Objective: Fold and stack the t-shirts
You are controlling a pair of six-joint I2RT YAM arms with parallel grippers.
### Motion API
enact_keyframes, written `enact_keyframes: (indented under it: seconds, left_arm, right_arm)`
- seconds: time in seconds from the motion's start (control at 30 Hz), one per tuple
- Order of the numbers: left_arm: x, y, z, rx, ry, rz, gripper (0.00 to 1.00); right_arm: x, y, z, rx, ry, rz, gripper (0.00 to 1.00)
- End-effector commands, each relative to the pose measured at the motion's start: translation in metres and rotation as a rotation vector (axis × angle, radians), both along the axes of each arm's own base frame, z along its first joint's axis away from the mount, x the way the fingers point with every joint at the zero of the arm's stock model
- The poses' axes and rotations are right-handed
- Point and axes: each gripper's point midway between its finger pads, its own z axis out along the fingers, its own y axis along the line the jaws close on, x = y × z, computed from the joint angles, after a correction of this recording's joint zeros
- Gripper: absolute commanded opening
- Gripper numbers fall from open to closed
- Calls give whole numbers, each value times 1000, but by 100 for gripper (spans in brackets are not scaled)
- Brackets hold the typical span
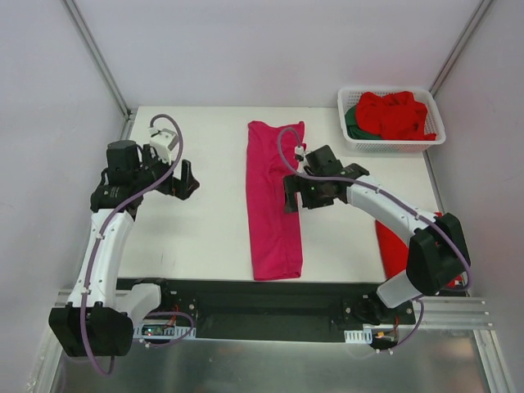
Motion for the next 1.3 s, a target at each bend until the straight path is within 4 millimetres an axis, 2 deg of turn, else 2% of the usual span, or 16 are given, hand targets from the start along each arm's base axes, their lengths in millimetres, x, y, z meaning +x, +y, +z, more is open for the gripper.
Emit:
enact_keyframes:
  seconds: [0.0, 0.1, 0.2, 0.3, 0.33, 0.4, 0.43, 0.47, 0.53, 0.57, 0.6, 0.67, 0.7, 1.0, 1.17, 1.27]
  left_arm:
    - [36, 41, -20, 52, -49, 264, 99]
    - [34, 27, -31, -65, 6, 259, 99]
    - [35, 16, -6, -148, -19, 236, 99]
    - [52, 47, 8, -35, -138, 372, 99]
    - [58, 71, 2, 70, -181, 453, 99]
    - [66, 96, -26, 145, -219, 563, 99]
    - [66, 103, -39, 183, -232, 577, 99]
    - [56, 109, -73, 210, -201, 603, 99]
    - [59, 113, -73, 198, -309, 636, 99]
    - [49, 114, -99, 207, -286, 645, 99]
    - [56, 115, -85, 187, -386, 664, 99]
    - [49, 115, -101, 201, -417, 665, 99]
    - [53, 116, -89, 166, -490, 690, 99]
    - [53, 88, -87, 69, -539, 602, 99]
    - [36, 48, -108, 105, -560, 443, 99]
    - [35, 48, -121, 175, -569, 453, 99]
  right_arm:
    - [18, 17, 17, 40, -78, 25, 96]
    - [22, 33, 21, 102, -79, 35, 96]
    - [29, 59, 38, 173, -112, 71, 96]
    - [37, 80, 60, 196, -169, 112, 96]
    - [37, 83, 59, 188, -167, 123, 96]
    - [41, 86, 59, 167, -182, 130, 96]
    - [41, 84, 55, 147, -178, 130, 96]
    - [45, 79, 51, 117, -181, 109, 96]
    - [44, 70, 45, 66, -195, 125, 96]
    - [47, 62, 44, 31, -215, 110, 96]
    - [48, 57, 41, 5, -220, 111, 96]
    - [48, 47, 37, -37, -219, 104, 96]
    - [48, 45, 35, -50, -218, 100, 96]
    - [49, 14, 42, -162, -226, 21, 96]
    - [46, 2, 53, -185, -251, 0, 96]
    - [43, -4, 51, -200, -254, -7, 96]
